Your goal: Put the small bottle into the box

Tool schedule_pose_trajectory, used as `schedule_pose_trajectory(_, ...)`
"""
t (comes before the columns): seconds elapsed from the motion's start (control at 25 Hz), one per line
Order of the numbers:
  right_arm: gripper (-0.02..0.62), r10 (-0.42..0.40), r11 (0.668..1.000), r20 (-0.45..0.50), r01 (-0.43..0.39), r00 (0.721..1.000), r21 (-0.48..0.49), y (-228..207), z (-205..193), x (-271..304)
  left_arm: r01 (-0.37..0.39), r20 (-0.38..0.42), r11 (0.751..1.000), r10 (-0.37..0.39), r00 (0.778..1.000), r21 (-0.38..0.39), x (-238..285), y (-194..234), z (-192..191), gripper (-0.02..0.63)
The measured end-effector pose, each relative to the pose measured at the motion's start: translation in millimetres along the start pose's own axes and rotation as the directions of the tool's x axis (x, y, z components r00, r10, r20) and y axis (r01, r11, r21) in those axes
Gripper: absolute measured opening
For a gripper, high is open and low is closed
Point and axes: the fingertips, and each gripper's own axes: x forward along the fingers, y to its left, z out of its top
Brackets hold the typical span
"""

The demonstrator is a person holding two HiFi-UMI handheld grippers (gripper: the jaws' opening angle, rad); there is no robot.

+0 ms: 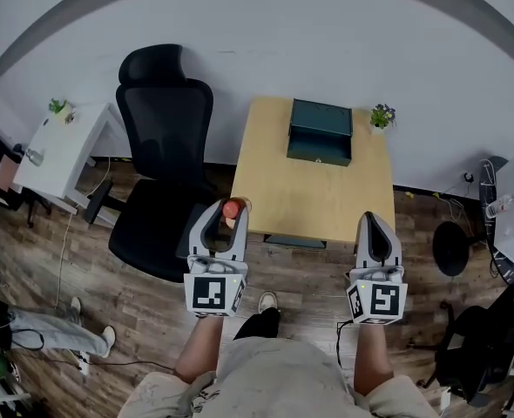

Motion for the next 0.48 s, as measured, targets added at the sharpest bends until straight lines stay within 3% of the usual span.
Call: schedule_pose_trajectory(0.48, 0.017, 0.002, 1.0, -0.014, -0.002, 1.0, -0.022, 19, 2, 64, 0.008, -0.007, 0.999, -0.008, 1.0, -0.033, 47, 47, -15, 0.143)
